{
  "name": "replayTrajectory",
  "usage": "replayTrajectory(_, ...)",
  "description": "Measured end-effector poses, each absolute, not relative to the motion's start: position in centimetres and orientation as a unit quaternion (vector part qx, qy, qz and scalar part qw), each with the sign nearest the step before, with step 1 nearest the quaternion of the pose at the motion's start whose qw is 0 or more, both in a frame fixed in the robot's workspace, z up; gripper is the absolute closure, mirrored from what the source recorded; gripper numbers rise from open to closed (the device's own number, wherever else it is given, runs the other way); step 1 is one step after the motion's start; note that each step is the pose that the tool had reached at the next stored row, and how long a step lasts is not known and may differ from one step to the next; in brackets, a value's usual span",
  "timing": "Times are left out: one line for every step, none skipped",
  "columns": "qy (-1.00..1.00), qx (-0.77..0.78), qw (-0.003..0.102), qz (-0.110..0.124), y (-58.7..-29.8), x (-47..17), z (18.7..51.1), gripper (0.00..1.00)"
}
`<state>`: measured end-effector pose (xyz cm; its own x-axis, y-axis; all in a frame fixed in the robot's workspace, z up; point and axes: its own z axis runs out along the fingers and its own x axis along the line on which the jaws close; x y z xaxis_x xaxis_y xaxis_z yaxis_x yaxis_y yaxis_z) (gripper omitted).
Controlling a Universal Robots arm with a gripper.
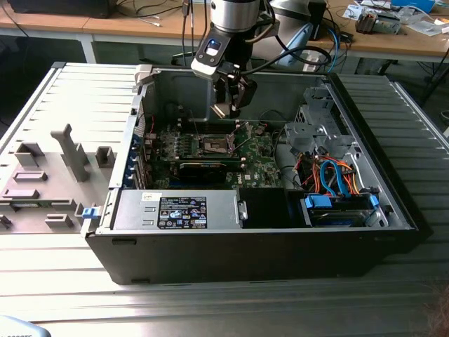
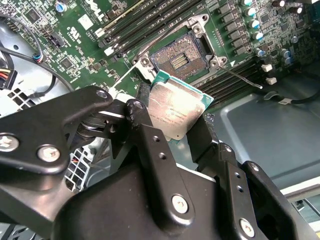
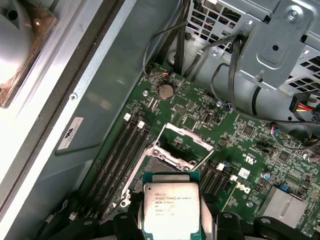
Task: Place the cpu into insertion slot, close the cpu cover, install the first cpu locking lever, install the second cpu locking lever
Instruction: 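Place the cpu into insertion slot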
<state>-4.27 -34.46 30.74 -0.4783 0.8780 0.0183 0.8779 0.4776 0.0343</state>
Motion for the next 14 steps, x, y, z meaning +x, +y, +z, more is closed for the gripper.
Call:
replayTrajectory(0.859,0.512,0.001,0.019,-34.46,-4.27,30.73,0.45)
replayTrajectory(0.858,0.513,0.001,0.019,-34.46,-4.27,30.72,0.45)
replayTrajectory(0.858,0.514,0.001,0.019,-34.46,-4.27,30.72,0.45)
replayTrajectory(0.857,0.515,0.001,0.019,-34.46,-4.27,30.71,0.45)
replayTrajectory(0.857,0.516,0.001,0.019,-34.46,-4.27,30.71,0.45)
replayTrajectory(0.856,0.516,0.001,0.019,-34.46,-4.27,30.7,0.45)
replayTrajectory(0.856,0.517,0.001,0.019,-34.46,-4.27,30.7,0.45)
replayTrajectory(0.855,0.518,0.001,0.019,-34.46,-4.27,30.69,0.45)
replayTrajectory(0.854,0.52,0.001,0.019,-34.46,-4.27,30.68,0.45)
replayTrajectory(0.853,0.521,0.001,0.019,-34.46,-4.27,30.66,0.45)
replayTrajectory(0.853,0.522,0.001,0.019,-34.46,-4.27,30.65,0.45)
replayTrajectory(0.852,0.523,0.001,0.019,-34.46,-4.27,30.65,0.45)
replayTrajectory(0.852,0.524,0.001,0.019,-34.46,-4.27,30.64,0.45)
replayTrajectory(0.851,0.525,0.001,0.019,-34.46,-4.27,30.63,0.45)
